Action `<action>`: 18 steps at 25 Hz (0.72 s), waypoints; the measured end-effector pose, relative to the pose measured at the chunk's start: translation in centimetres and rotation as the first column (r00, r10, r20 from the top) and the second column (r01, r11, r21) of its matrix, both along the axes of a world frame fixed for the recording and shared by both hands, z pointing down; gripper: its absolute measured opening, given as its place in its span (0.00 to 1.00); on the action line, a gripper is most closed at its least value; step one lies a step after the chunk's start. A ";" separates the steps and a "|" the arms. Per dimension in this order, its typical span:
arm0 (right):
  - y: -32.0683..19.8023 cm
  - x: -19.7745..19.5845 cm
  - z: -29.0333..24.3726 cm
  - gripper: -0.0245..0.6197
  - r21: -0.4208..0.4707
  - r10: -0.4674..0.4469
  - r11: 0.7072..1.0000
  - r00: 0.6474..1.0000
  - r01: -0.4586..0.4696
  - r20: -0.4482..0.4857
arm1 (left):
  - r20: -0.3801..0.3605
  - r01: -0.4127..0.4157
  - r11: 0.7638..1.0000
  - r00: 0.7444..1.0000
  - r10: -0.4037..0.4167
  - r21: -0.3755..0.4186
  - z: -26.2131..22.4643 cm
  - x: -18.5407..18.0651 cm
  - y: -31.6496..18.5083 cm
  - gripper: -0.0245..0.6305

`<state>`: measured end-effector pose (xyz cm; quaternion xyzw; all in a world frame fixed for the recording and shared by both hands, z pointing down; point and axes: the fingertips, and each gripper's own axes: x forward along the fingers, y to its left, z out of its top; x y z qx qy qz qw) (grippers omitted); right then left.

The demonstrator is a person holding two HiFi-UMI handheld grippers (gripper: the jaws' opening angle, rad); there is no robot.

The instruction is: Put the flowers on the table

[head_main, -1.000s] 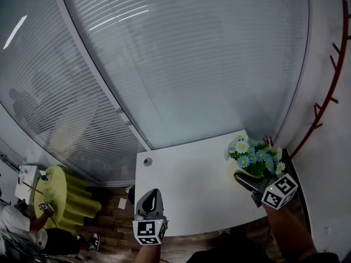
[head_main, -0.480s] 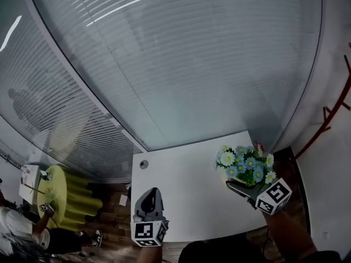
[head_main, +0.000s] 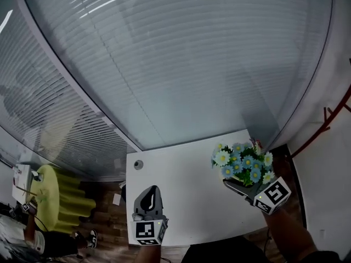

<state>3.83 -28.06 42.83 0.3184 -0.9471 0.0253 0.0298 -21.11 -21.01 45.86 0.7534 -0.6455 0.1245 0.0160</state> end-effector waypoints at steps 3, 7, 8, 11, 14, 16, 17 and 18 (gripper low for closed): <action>-0.1 -1.0 0.1 0.84 0.015 0.018 1.000 0.999 -0.017 -0.027 | -0.010 -0.024 1.000 1.000 0.024 0.000 0.4 -0.7 -0.6 0.05; -0.4 -1.7 1.2 0.84 0.015 0.036 0.999 0.998 -0.036 -0.043 | -0.014 -0.051 0.999 0.999 0.051 0.001 1.7 -1.2 -1.8 0.05; -0.6 -1.7 1.7 0.84 0.012 0.039 0.999 0.998 -0.038 -0.045 | -0.014 -0.057 0.998 0.998 0.057 -0.002 2.2 -1.2 -2.1 0.05; -0.6 -2.1 2.0 0.84 0.006 0.040 0.999 0.998 -0.040 -0.047 | -0.016 -0.074 0.997 0.997 0.074 -0.007 2.7 -1.1 -2.6 0.05; -0.7 -2.4 2.0 0.84 -0.001 0.040 0.999 0.998 -0.040 -0.048 | -0.017 -0.090 0.996 0.996 0.090 -0.016 2.7 -0.8 -3.0 0.05; -0.9 -2.4 2.7 0.84 -0.009 0.038 0.999 0.998 -0.039 -0.052 | -0.018 -0.097 0.995 0.995 0.097 -0.023 3.0 -0.4 -3.6 0.05; -1.2 -2.5 3.1 0.84 -0.015 0.039 0.999 0.998 -0.039 -0.052 | -0.019 -0.097 0.995 0.995 0.097 -0.025 3.2 -0.4 -3.9 0.05; -1.4 -2.5 3.4 0.84 -0.020 0.040 0.999 0.998 -0.041 -0.051 | -0.020 -0.096 0.995 0.995 0.096 -0.026 3.2 -0.4 -4.2 0.05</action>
